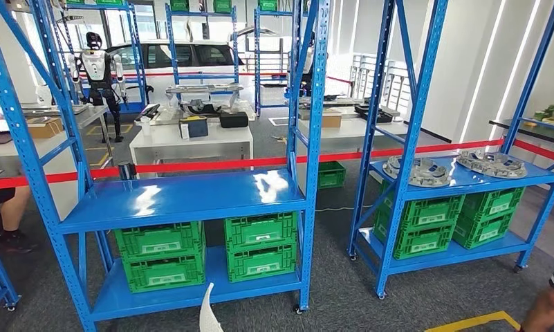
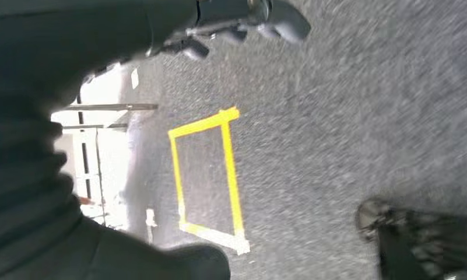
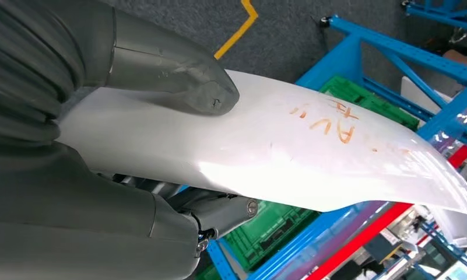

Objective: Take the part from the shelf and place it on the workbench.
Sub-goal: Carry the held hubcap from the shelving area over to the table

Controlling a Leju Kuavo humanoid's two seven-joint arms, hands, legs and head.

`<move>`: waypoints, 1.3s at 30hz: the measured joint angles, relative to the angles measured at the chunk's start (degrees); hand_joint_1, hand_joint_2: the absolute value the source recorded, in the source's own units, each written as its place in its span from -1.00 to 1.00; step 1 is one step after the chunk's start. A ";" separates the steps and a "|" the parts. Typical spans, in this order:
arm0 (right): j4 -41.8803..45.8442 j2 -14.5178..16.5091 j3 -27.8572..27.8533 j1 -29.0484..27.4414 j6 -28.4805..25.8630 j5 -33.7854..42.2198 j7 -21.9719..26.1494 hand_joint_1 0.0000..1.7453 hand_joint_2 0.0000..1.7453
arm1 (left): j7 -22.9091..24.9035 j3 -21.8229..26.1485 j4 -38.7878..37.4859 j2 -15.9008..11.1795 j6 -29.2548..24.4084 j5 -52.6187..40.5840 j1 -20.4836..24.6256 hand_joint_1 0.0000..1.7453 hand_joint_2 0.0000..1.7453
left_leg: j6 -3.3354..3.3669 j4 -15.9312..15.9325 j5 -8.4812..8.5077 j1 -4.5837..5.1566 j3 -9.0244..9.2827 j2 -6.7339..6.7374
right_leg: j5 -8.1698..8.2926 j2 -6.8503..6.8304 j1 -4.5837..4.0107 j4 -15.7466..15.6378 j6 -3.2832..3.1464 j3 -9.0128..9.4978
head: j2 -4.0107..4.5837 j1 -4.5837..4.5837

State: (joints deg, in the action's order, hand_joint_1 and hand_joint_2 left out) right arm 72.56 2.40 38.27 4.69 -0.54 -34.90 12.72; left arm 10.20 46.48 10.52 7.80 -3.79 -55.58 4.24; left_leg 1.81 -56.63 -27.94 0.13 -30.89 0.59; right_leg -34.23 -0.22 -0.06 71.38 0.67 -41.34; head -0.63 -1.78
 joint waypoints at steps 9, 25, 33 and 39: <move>1.70 -1.09 -0.23 -0.48 -0.88 0.79 -0.22 1.00 1.00 | -3.90 -0.03 0.08 0.05 -0.22 -1.53 0.80 -1.00 1.00 | -1.78 -1.93 5.10 0.04 -6.30 0.14 | 1.54 0.05 -0.82 -15.03 -1.80 15.27 | -0.02 0.05; 0.48 1.84 -1.75 0.39 -2.50 5.05 3.46 1.00 1.00 | -6.69 0.65 0.22 -2.42 0.35 -0.34 4.15 -1.00 1.00 | -2.18 -0.05 -4.22 -0.21 4.24 -0.49 | 11.86 -0.49 -0.29 -13.03 -1.25 3.51 | -0.02 -0.10; -1.87 1.92 -1.75 0.03 -4.27 5.34 4.02 1.00 1.00 | -5.36 2.78 0.23 -2.92 0.34 3.15 1.51 -1.00 1.00 | -0.66 -0.75 1.45 -0.20 -2.74 0.09 | 0.89 -0.04 0.14 3.40 -0.08 1.53 | -0.01 0.02; -2.21 1.97 -1.75 -0.23 -6.12 6.19 5.12 1.00 1.00 | -0.22 7.39 0.28 -4.08 -1.46 7.30 0.66 -1.00 1.00 | -2.33 -2.16 4.35 -0.26 -6.20 0.17 | 1.40 0.01 -0.53 -14.23 -1.49 14.88 | -0.01 0.00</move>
State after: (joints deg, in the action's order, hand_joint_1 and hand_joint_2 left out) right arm 70.36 4.37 36.52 4.46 -6.66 -28.71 17.83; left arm 9.98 53.87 10.80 3.72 -5.25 -48.28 4.90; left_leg -0.52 -58.78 -23.60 -0.13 -37.08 0.76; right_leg -32.83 -0.20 -0.60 57.14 -0.82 -26.47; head -0.64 -1.78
